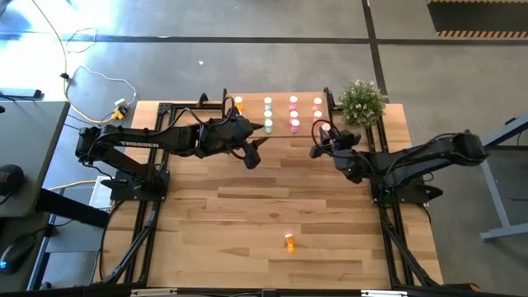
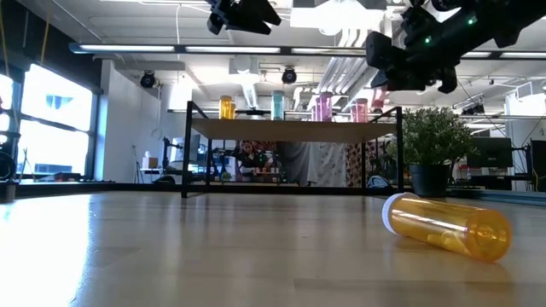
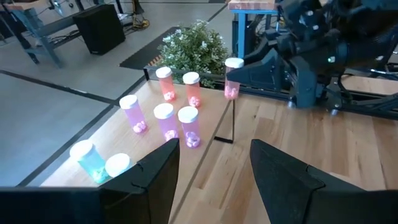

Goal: Pick and place medicine bottles onto shelf by color
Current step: Put the pink pill bottle aligned with the other pink pill bottles

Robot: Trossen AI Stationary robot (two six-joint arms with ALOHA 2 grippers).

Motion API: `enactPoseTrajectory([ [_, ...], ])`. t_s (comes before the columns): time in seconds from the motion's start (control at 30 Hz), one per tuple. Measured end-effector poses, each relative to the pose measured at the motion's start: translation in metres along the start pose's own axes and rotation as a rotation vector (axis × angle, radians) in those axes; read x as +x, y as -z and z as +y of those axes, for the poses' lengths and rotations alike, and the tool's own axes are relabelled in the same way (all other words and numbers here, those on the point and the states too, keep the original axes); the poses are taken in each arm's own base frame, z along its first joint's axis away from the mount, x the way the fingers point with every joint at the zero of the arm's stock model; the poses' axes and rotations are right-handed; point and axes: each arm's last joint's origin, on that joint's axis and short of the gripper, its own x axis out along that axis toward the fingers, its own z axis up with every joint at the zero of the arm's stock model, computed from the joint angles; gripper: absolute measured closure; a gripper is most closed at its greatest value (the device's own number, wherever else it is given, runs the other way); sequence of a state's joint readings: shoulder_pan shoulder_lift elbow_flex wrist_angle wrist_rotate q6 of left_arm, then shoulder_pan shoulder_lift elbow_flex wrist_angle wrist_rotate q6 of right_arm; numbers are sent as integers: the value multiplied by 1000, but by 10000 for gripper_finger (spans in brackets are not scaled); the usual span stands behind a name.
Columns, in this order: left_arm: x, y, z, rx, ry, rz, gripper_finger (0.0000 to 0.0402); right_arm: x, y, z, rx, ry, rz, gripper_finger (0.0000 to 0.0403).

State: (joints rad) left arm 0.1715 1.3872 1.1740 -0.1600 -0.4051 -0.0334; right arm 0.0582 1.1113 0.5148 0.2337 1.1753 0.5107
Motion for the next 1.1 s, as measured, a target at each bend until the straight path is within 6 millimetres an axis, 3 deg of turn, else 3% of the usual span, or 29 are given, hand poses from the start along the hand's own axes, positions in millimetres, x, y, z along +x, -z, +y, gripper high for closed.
enactPoseTrajectory([
  [0.53,0,-1,0,-20,-2,-10,216,10,10,9,4,50,-30,306],
  [0.83,0,-4,0,-32,-1,-38,216,21,8,6,16,-1,8,306],
  [1.1,0,-3,0,-19,-1,-34,216,28,-3,10,-84,-22,44,306],
])
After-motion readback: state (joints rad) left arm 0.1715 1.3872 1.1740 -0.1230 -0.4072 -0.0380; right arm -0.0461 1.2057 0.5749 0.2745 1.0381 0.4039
